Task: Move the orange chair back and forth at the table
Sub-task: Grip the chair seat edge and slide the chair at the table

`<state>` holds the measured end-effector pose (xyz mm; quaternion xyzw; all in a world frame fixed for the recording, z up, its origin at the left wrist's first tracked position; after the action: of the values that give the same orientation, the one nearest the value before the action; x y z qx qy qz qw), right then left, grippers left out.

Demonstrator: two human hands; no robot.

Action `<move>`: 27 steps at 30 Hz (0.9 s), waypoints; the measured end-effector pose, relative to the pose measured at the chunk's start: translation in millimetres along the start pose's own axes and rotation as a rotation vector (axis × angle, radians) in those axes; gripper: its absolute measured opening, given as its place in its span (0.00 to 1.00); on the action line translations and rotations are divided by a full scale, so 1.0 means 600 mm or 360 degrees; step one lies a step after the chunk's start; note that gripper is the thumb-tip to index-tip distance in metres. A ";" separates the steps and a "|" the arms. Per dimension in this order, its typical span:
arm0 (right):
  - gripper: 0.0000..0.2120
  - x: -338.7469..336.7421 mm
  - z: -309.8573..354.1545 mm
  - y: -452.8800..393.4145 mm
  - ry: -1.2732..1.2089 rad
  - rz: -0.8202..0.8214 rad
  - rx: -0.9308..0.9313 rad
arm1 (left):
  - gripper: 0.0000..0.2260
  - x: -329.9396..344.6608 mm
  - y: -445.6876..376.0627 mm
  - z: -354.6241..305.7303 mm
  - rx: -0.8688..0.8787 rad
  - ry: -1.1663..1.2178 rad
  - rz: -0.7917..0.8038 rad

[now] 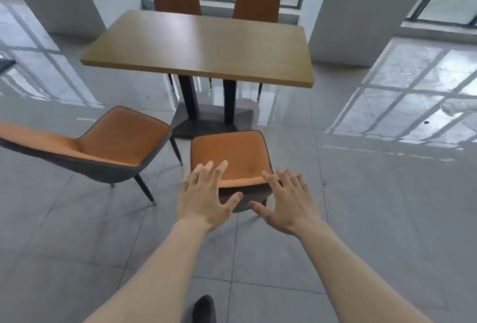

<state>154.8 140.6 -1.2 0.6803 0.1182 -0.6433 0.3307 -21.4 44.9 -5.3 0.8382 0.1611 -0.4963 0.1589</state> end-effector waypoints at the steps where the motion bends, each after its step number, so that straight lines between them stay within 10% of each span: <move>1: 0.44 0.011 -0.001 -0.012 0.0013 0.0015 -0.0005 | 0.36 0.014 -0.009 0.006 0.0003 0.0008 0.0040; 27: 0.43 0.065 -0.026 -0.211 0.0121 -0.0207 -0.0066 | 0.31 0.093 -0.186 0.106 0.0341 0.0047 0.0069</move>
<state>98.9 235.2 -77.1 0.6881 0.1880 -0.6345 0.2975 -93.4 124.5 -95.8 0.8608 0.0913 -0.4947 0.0768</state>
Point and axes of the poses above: each hand's wrist, its own y-axis away from the middle knuckle, its own x-axis out of the palm, z = x × y, the point moved 5 cm from there along -y, towards the middle knuckle, and after that the axes turned 9 degrees about y, right-handed, at the moved point
